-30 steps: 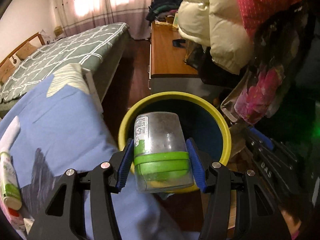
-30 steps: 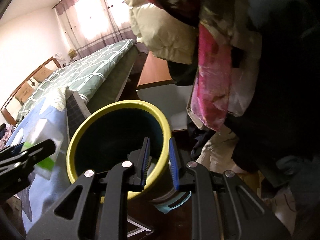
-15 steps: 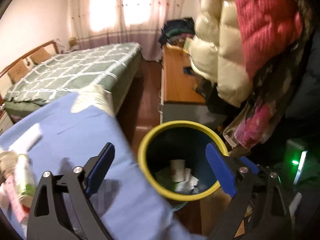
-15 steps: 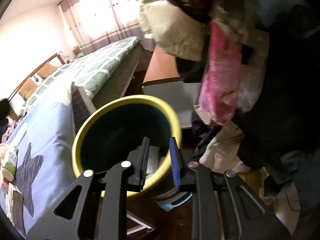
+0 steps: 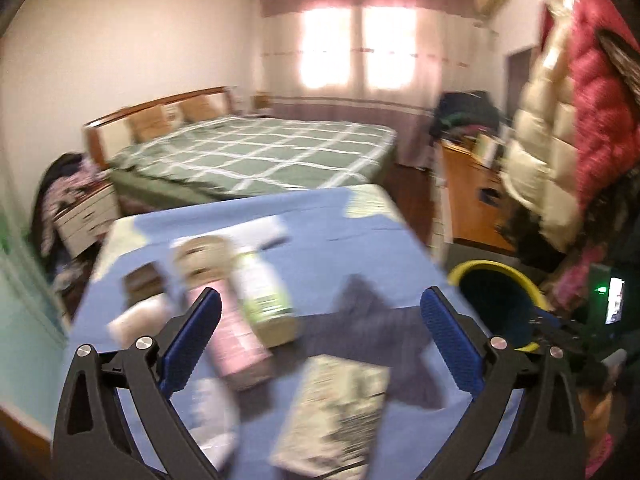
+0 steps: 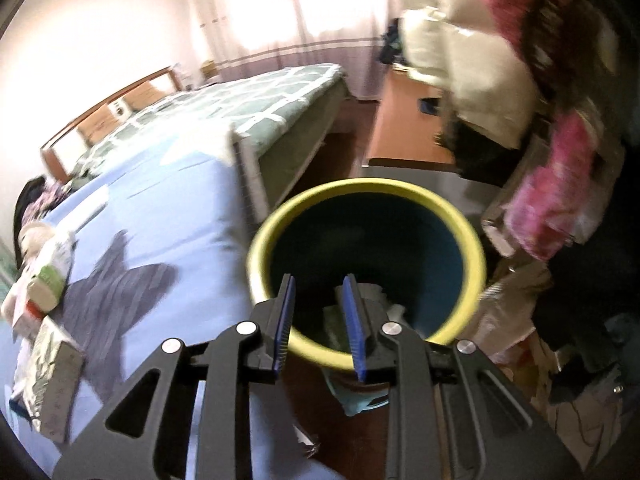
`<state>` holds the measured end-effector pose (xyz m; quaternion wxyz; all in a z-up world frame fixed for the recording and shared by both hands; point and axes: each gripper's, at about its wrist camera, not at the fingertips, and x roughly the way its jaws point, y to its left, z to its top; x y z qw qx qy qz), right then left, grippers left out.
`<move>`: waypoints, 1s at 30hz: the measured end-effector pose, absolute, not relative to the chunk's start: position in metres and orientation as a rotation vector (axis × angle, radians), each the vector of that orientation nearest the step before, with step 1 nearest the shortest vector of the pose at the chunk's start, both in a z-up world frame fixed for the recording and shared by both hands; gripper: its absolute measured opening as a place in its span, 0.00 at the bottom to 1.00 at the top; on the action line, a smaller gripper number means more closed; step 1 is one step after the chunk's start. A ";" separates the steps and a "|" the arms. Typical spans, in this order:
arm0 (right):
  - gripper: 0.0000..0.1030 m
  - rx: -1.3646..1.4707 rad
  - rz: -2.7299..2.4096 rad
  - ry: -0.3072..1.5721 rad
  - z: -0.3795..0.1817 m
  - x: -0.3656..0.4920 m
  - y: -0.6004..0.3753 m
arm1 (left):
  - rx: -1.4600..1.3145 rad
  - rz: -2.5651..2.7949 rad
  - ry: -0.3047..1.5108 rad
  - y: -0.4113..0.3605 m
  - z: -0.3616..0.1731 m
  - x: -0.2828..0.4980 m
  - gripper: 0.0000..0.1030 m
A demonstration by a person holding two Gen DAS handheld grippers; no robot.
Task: Collect trash
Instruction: 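Move the left tool back to the table while the right tool approaches the toothpaste, then grasp the white and blue toothpaste tube with the right tool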
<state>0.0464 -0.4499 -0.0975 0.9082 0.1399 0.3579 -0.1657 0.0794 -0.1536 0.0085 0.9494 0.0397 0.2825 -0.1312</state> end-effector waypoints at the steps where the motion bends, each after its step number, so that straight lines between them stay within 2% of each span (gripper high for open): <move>1: 0.23 0.273 -0.324 0.742 -0.096 0.050 -0.439 | 0.065 -0.233 0.572 -0.135 0.008 0.078 0.95; 6: 0.23 0.206 -0.241 0.757 -0.089 0.068 -0.385 | -0.009 -0.102 0.562 -0.056 0.003 0.072 0.95; 14: 0.23 0.110 -0.073 0.761 -0.073 0.089 -0.290 | -0.097 0.026 0.555 0.022 -0.010 0.066 0.95; 27: 0.24 -0.016 0.289 0.803 -0.065 0.090 -0.126 | -0.162 0.146 0.568 0.079 -0.031 0.055 0.95; 29: 0.30 -0.026 0.308 0.831 -0.073 0.089 -0.111 | -0.160 0.146 0.567 0.080 -0.032 0.054 0.95; 30: 0.38 -0.021 0.313 0.846 -0.077 0.090 -0.107 | -0.160 0.143 0.567 0.079 -0.032 0.055 0.95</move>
